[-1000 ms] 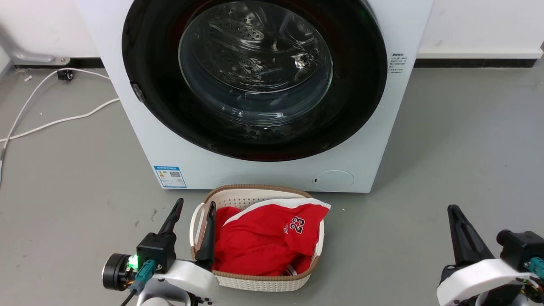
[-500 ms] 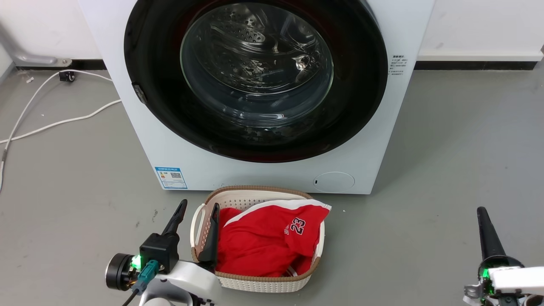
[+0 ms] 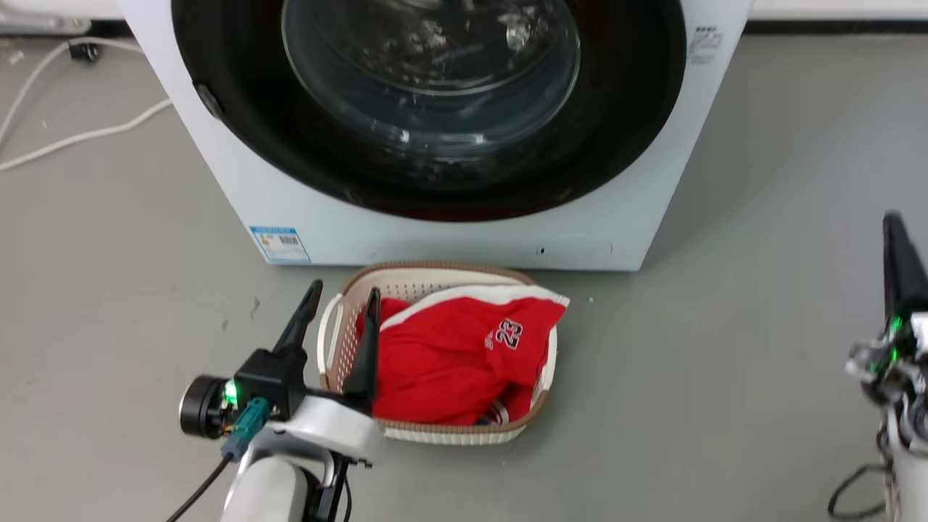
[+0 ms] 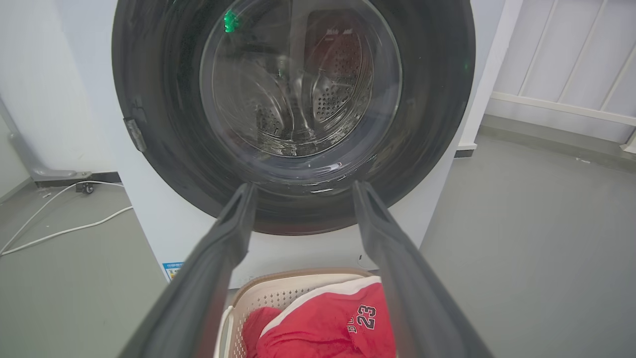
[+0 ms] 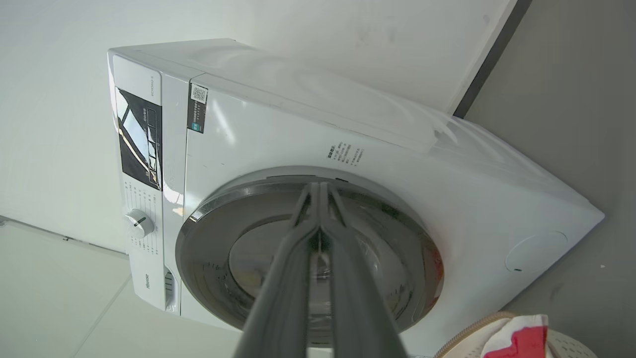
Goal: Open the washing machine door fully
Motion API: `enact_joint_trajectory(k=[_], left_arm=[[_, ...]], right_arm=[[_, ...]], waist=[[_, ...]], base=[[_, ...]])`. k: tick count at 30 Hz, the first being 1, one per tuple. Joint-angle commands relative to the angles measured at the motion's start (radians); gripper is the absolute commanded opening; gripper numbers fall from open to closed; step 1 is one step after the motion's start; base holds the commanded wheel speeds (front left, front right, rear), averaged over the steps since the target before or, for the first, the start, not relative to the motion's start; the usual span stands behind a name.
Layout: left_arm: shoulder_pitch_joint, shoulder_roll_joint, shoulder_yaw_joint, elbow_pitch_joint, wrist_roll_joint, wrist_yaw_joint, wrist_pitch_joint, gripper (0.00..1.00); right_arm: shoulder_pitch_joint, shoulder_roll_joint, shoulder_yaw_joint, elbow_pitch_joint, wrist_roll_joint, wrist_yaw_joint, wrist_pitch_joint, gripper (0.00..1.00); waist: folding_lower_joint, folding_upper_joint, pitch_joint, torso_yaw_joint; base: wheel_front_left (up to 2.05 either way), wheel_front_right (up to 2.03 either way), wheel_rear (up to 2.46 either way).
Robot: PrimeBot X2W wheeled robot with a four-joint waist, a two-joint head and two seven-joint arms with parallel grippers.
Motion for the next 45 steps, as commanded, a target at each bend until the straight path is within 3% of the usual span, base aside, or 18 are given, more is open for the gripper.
enact_joint_trajectory(k=[1, 6, 13, 25, 34, 45], left_arm=[[-0.017, -0.003, 0.000, -0.007, 0.001, 0.002, -0.003, 1.00], [-0.064, -0.006, -0.001, -0.030, 0.007, 0.005, -0.003, 1.00], [-0.113, -0.013, -0.014, -0.054, 0.009, 0.013, -0.003, 1.00], [-0.160, -0.020, -0.041, -0.109, 0.015, 0.019, -0.003, 1.00], [-0.196, -0.022, -0.051, -0.150, 0.018, 0.027, -0.003, 1.00], [-0.231, -0.024, -0.061, -0.165, 0.009, 0.033, -0.003, 1.00]], right_arm=[[-0.037, 0.000, 0.001, 0.006, -0.003, 0.003, 0.008, 0.00], [-0.194, -0.029, -0.035, 0.073, 0.024, 0.003, 0.072, 0.00], [-0.446, -0.094, -0.065, 0.282, 0.047, 0.003, 0.222, 0.00], [-0.823, -0.180, -0.011, 0.595, -0.076, 0.003, 0.442, 0.00], [-1.039, -0.170, 0.035, 0.736, -0.206, 0.003, 0.498, 0.00], [-1.158, -0.131, 0.058, 0.775, -0.292, 0.003, 0.524, 0.00]], waist=[[0.0000, 0.0000, 0.046, 0.006], [0.0000, 0.0000, 0.119, 0.016], [0.0000, 0.0000, 0.186, 0.036], [0.0000, 0.0000, 0.278, 0.067], [0.0000, 0.0000, 0.353, 0.080], [0.0000, 0.0000, 0.408, 0.091]], base=[[0.00, 0.00, 0.00], [0.00, 0.00, 0.00], [0.00, 0.00, 0.00], [0.00, 0.00, 0.00], [0.00, 0.00, 0.00], [0.00, 0.00, 0.00]])
